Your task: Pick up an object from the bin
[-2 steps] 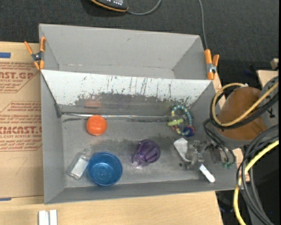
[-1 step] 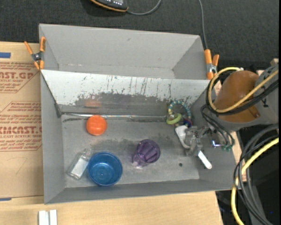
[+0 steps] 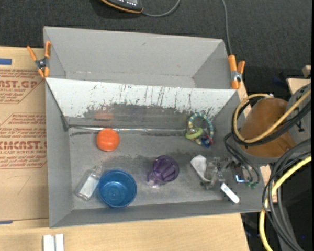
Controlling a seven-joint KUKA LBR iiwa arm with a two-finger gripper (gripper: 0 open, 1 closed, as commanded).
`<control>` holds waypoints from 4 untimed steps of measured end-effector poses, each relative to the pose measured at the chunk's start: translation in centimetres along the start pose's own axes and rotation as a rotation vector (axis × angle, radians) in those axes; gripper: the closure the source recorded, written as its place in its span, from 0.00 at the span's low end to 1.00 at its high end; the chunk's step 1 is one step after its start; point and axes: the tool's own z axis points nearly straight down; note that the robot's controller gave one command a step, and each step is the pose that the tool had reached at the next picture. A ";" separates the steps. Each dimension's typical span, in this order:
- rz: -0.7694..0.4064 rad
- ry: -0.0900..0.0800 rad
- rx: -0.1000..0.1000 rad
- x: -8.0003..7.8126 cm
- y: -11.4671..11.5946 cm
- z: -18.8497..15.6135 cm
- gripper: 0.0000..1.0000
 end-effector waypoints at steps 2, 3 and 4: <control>-0.358 0.000 -0.001 -1.5 2.1 -0.8 1.00; -0.015 0.000 -0.002 -0.2 0.9 -0.3 1.00; -0.297 -0.002 0.000 -1.2 2.4 0.0 1.00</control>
Offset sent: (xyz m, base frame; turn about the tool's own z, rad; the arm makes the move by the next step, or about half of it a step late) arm 0.0187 0.0233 0.0111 -0.3630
